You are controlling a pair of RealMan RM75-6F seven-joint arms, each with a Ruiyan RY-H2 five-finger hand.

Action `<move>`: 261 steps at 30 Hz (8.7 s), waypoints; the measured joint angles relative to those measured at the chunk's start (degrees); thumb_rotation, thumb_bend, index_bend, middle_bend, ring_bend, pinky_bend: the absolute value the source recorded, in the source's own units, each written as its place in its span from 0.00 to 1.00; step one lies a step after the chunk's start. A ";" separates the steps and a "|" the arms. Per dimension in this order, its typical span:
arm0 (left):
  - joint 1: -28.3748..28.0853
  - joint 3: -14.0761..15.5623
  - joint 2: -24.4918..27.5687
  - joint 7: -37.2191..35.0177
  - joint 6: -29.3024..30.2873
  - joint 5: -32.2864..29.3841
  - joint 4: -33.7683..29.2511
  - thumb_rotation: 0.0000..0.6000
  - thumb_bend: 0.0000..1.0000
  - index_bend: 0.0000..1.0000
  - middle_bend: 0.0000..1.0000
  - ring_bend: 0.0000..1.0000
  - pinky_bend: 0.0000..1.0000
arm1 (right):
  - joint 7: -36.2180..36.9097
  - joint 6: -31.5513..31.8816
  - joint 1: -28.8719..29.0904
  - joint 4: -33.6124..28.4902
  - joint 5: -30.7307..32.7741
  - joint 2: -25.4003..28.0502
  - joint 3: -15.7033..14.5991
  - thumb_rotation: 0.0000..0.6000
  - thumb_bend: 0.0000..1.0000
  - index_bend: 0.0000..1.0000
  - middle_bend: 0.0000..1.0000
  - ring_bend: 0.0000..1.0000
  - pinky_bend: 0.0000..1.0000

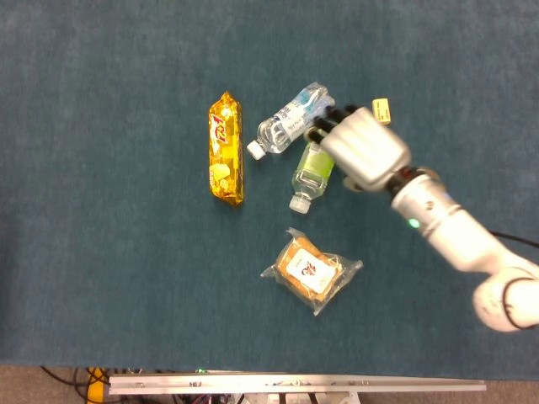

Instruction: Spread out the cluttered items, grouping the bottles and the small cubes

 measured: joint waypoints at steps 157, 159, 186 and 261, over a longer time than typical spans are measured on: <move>-27.18 19.84 -24.51 -24.68 2.27 18.88 46.65 1.00 0.34 0.58 0.55 0.50 0.62 | 21.49 5.99 -25.62 -16.21 -11.92 27.63 -0.36 1.00 0.00 0.31 0.33 0.23 0.37; -27.05 19.66 -24.13 -24.40 1.83 18.83 45.55 1.00 0.34 0.58 0.55 0.50 0.62 | 21.56 6.07 -25.69 -16.30 -12.02 27.68 -0.40 1.00 0.00 0.31 0.33 0.23 0.37; -29.06 19.53 -15.63 -10.78 0.96 25.88 14.86 1.00 0.34 0.57 0.55 0.50 0.62 | 24.81 3.81 -24.73 -12.80 -10.88 26.60 0.25 1.00 0.00 0.31 0.33 0.23 0.37; -34.33 15.78 -5.28 25.94 -32.68 16.20 -18.63 1.00 0.34 0.00 0.10 0.24 0.28 | 36.06 1.32 -25.34 -5.30 -14.93 24.88 0.10 1.00 0.00 0.31 0.33 0.23 0.37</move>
